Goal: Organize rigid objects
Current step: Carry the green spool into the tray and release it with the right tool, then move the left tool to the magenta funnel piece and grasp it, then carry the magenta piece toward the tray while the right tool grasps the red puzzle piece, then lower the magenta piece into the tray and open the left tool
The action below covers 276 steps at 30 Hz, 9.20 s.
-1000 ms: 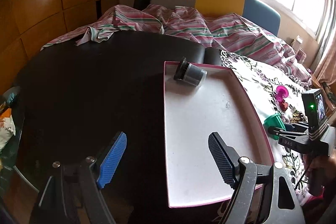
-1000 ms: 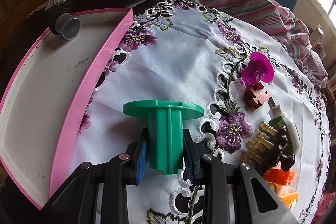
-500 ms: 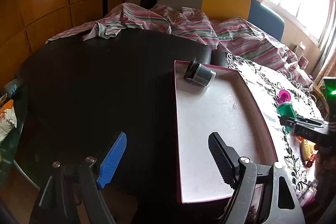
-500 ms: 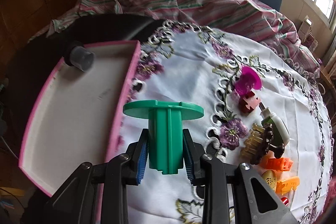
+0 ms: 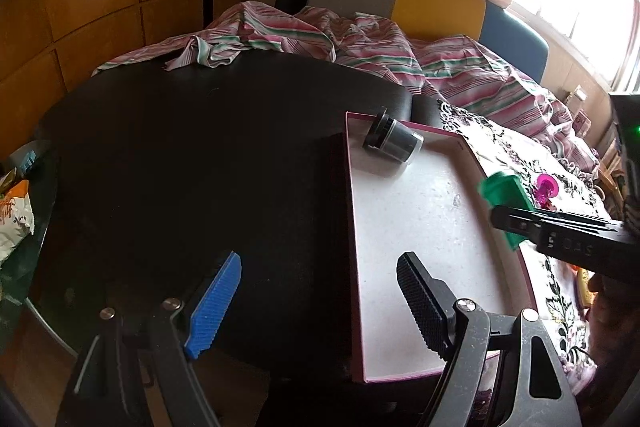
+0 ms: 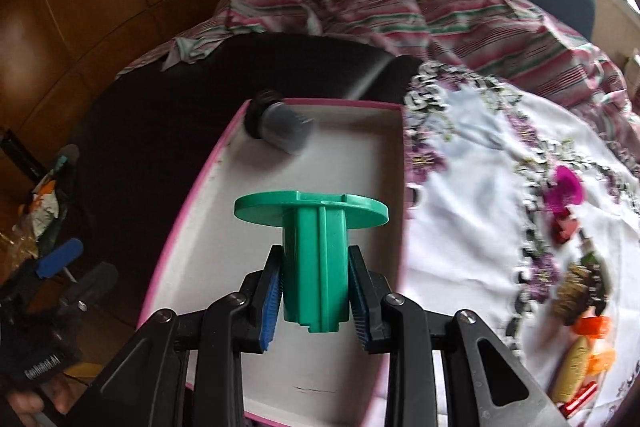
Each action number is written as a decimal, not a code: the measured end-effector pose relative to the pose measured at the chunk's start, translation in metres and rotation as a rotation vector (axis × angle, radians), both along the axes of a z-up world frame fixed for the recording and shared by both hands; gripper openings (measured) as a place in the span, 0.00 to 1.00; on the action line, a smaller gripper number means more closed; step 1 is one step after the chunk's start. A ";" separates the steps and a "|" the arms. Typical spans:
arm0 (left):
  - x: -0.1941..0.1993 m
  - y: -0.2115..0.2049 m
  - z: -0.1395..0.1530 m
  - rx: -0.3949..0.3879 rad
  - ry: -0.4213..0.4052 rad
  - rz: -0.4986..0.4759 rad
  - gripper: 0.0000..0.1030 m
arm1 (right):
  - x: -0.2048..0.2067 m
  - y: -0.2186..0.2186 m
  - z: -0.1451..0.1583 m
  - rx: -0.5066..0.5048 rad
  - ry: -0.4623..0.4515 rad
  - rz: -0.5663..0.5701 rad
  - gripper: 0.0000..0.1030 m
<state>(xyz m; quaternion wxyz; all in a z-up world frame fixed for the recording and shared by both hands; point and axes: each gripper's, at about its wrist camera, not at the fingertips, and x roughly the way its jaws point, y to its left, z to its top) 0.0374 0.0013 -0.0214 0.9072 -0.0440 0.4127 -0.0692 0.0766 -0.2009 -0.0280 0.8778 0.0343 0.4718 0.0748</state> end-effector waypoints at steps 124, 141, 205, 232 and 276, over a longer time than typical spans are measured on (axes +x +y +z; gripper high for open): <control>0.155 -0.448 -0.061 0.121 0.132 -0.856 0.32 | -0.066 -0.330 -0.007 0.266 -0.120 -0.822 0.43; 0.100 -0.309 0.010 -0.040 0.072 -0.718 0.31 | -0.038 -0.299 -0.004 0.216 -0.084 -0.630 0.42; 0.002 -0.065 0.030 0.017 -0.039 -0.276 0.32 | -0.011 -0.149 -0.068 -0.044 0.148 -0.211 0.31; 0.097 -0.129 -0.003 -0.127 0.116 -0.373 0.32 | -0.010 -0.145 -0.069 -0.090 0.144 -0.183 0.31; 0.038 -0.100 -0.007 0.022 0.038 -0.198 0.56 | -0.013 -0.140 -0.068 -0.133 0.118 -0.167 0.31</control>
